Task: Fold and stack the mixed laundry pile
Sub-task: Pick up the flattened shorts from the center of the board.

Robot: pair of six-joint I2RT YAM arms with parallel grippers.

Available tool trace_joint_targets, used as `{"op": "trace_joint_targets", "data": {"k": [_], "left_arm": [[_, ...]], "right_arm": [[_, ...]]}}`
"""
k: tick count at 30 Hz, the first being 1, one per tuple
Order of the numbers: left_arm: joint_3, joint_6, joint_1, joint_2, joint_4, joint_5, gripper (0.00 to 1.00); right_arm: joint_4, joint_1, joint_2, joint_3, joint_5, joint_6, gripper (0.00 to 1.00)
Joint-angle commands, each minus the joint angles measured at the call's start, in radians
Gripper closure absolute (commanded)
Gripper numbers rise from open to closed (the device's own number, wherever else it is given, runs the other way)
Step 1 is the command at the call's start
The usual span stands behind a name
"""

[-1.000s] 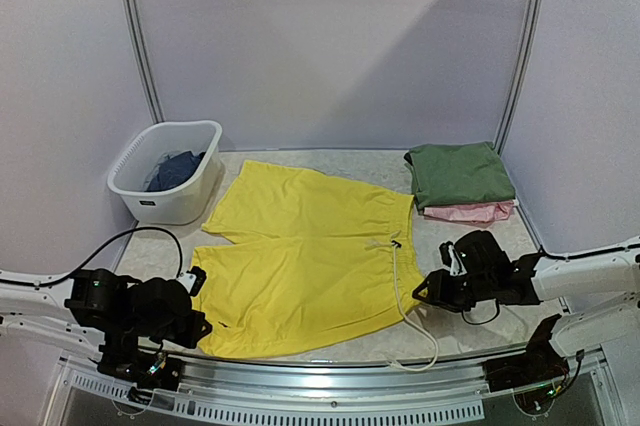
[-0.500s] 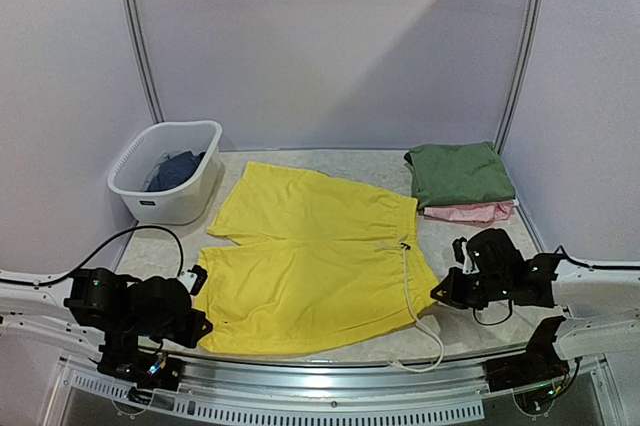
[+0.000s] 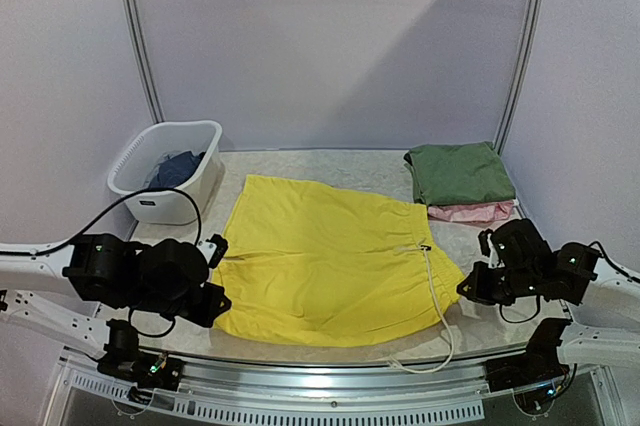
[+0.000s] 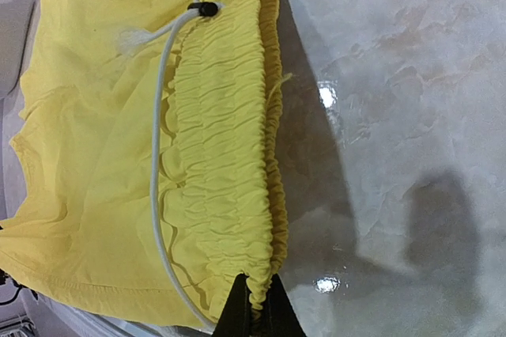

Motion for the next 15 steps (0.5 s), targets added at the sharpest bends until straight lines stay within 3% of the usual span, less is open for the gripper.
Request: {"op": "trace_joint_targets", "data": {"k": [1,7,15], "left_arm": [[0.121,0.053,0.009,0.045,-0.159,-0.156,1.0],[0.256,0.145,0.076,0.117,-0.214,-0.234,1.0],[0.454,0.321,0.271,0.18,-0.212,-0.301,1.0]], "right_arm": [[-0.065,0.002,0.002,0.106,0.076,-0.013,1.0],[-0.068,0.003,0.078,0.234,0.154,-0.019,1.0],[-0.041,0.0,0.259,0.362,0.228,-0.037,1.0]]}}
